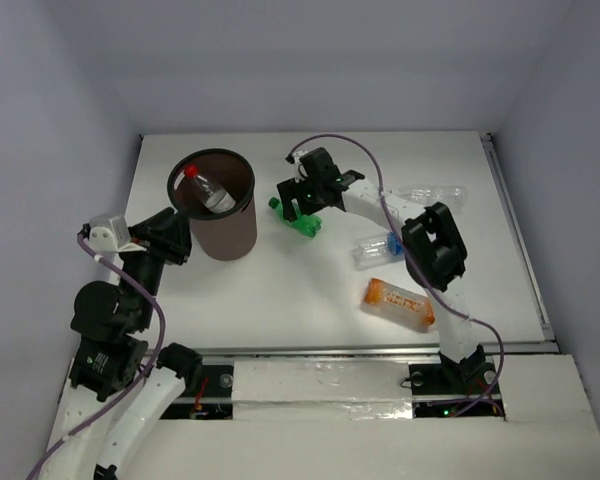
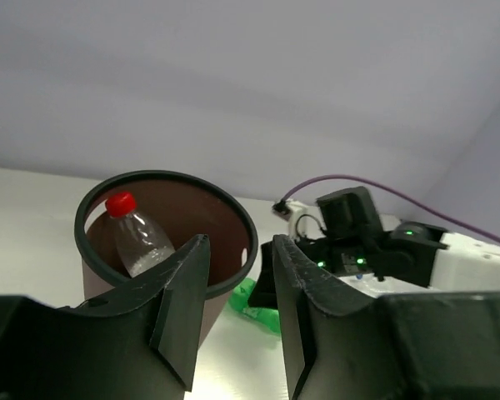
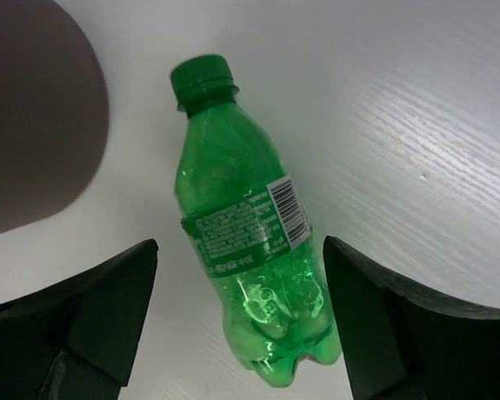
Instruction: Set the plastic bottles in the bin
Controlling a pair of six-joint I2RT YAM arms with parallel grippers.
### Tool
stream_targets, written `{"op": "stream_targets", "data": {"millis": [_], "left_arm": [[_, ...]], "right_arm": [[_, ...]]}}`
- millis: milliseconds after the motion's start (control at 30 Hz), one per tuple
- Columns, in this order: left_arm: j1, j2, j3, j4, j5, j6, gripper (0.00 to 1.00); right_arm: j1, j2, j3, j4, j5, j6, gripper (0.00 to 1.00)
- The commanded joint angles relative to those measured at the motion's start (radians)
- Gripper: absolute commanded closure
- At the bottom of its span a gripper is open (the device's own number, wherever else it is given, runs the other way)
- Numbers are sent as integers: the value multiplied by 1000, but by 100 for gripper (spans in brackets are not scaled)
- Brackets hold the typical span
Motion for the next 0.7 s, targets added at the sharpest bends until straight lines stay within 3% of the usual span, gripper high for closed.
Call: {"op": "stream_targets", "data": {"millis": [0,133,300,367,467,667], "left_arm": [[-4,-42,3,14,52,-19,66],[-4,-65,-12,-3,67,-24,66],[-4,-107,-31,3,58,-24,66],[-4,-107,-32,6,62,-24,66],[-4,-107,-43,14,72,-30,66],[-4,-127,-54,11,58,-40,67]], "right_arm": [[4,20,102,-127,26,-22,15],[4,92,163,-218,6,-16,21],[4,67,72,-169,-9,-1,31],[4,17,26,-126,-3,21,42],[4,-70,-36,-49,-3,59,49],[4,-366,-159,135,54,125,52]]}}
